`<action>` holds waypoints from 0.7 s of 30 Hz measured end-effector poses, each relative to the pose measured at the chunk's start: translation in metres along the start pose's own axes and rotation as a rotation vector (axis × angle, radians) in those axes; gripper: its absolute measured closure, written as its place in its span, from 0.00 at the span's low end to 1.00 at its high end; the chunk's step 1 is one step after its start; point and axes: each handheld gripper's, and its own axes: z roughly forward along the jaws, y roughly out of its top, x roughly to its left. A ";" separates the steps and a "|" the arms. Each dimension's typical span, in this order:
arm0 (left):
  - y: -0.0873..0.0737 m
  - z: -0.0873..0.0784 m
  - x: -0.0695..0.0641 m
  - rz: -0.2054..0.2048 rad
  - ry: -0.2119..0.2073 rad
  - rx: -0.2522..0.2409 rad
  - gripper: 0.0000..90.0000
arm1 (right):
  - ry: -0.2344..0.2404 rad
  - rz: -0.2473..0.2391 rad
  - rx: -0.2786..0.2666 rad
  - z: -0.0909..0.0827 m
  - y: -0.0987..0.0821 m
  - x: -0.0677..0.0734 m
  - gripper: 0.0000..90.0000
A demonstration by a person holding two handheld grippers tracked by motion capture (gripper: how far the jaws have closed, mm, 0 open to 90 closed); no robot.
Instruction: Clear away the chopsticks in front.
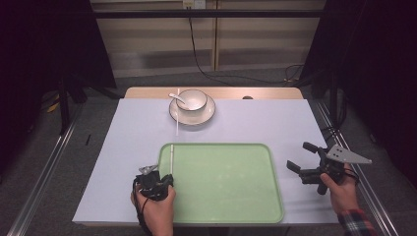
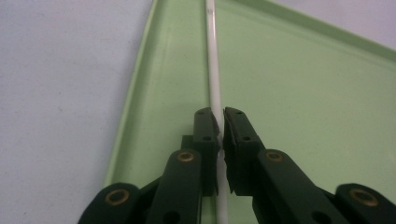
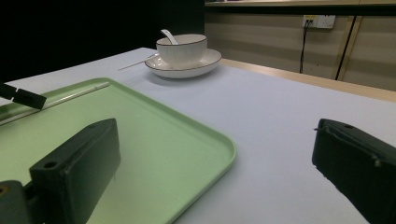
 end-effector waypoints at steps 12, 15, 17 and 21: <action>0.000 0.001 0.000 0.012 -0.011 0.002 0.92 | -0.006 0.003 0.000 0.000 0.000 0.000 0.00; 0.000 0.001 0.000 0.003 -0.004 -0.005 0.92 | -0.006 0.001 0.000 0.001 0.000 0.000 0.00; 0.000 0.001 0.000 0.002 -0.003 -0.005 0.92 | -0.005 0.002 0.000 0.001 0.000 0.000 0.00; 0.000 0.001 0.000 0.004 -0.002 -0.007 0.92 | -0.006 0.001 -0.001 0.000 0.000 0.000 0.00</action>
